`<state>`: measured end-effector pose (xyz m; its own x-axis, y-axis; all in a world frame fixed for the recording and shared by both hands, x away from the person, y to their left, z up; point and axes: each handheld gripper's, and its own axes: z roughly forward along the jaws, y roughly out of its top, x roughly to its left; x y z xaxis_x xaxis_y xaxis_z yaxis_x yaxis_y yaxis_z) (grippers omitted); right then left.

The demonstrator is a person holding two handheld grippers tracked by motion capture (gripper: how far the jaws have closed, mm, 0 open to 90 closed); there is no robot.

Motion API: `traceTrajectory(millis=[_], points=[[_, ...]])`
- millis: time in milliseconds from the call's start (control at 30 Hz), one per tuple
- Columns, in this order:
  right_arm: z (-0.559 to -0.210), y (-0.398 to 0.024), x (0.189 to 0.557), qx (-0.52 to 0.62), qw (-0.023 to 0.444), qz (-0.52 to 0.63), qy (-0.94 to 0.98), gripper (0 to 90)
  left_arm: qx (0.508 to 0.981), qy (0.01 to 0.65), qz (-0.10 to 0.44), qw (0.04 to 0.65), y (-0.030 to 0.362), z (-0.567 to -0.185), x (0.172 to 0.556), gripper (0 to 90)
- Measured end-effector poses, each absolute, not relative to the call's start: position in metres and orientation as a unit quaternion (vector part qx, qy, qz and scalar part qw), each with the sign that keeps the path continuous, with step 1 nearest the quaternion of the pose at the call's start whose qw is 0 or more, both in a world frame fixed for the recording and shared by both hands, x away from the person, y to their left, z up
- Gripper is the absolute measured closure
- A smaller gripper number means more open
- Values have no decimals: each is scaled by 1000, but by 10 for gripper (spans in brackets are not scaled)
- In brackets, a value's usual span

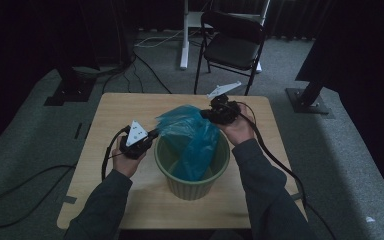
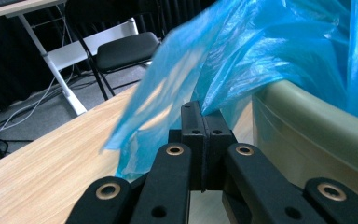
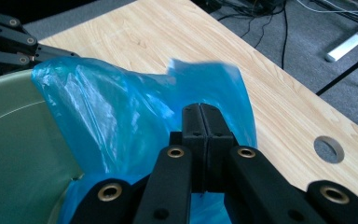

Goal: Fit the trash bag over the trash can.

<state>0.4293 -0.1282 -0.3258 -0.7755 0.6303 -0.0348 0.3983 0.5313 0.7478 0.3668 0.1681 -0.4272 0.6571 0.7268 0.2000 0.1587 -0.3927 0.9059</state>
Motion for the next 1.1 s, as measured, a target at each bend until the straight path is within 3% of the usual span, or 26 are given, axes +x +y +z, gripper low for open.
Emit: traceTrajectory(millis=[700,933,1100], points=[[-353,-196,388,342,114,438,824,893,789,263,288,475,173,-432,342,896],[-343,-199,388,325,133,453,819,695,787,264,295,474,171,-430,341,896],[-333,-190,392,307,142,455,823,652,786,263,298,473,171,-429,342,896]])
